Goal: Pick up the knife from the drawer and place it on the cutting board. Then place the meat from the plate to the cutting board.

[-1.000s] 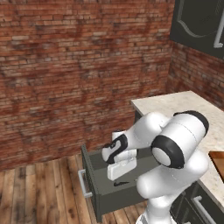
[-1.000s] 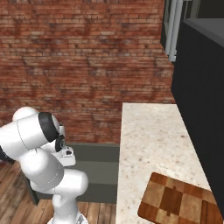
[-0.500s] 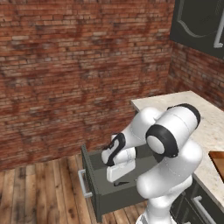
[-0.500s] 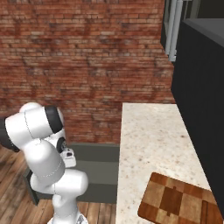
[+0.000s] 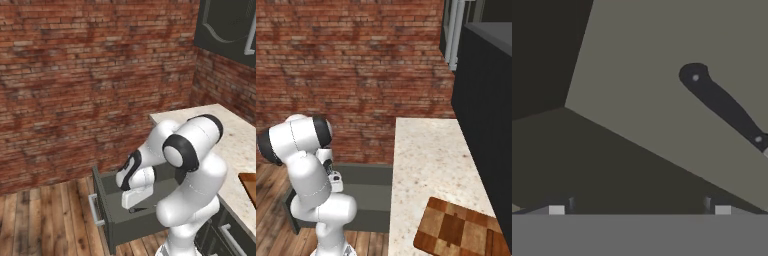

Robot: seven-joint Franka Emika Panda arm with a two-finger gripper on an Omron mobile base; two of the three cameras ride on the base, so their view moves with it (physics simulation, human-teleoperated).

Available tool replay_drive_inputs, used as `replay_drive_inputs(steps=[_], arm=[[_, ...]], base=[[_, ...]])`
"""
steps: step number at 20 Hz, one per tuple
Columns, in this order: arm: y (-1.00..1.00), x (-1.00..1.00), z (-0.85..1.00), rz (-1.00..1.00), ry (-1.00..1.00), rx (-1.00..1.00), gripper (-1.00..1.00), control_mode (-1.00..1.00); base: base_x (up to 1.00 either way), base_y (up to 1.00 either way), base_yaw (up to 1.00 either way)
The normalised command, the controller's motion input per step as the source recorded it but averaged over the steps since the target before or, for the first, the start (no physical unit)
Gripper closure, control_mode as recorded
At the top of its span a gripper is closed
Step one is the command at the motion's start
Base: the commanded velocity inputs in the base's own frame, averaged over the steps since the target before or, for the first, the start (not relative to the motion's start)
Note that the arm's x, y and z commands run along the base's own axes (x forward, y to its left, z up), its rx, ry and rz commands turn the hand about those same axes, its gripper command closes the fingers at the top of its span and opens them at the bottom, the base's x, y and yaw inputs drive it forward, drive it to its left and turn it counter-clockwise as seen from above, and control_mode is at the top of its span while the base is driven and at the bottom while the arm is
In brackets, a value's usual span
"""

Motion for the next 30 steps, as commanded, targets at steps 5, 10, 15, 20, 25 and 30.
replay_drive_inputs(steps=[5, 10, 15, 20, 25, 30], arm=[[0.0, 0.2, -0.12, 0.0, 0.0, 0.02, -1.0, -1.0], [0.0, 0.16, -0.14, 0.0, 0.0, 0.0, -1.0, -1.0], [0.0, 0.16, -0.2, 0.0, 0.0, 0.0, -1.0, -1.0], [0.0, 0.09, -0.31, 0.0, 0.0, 0.0, -1.0, -1.0], [0.0, 0.13, -0.44, 0.0, -0.03, 0.0, -1.0, -1.0], [0.0, 0.22, -0.33, 0.0, 0.0, 0.0, -1.0, -1.0]], base=[[0.0, 0.0, 0.0], [0.0, 0.0, 0.0], [0.0, 0.0, 0.0], [0.0, 0.0, 0.0], [0.0, 0.0, 0.0], [0.0, 0.0, 0.0]])
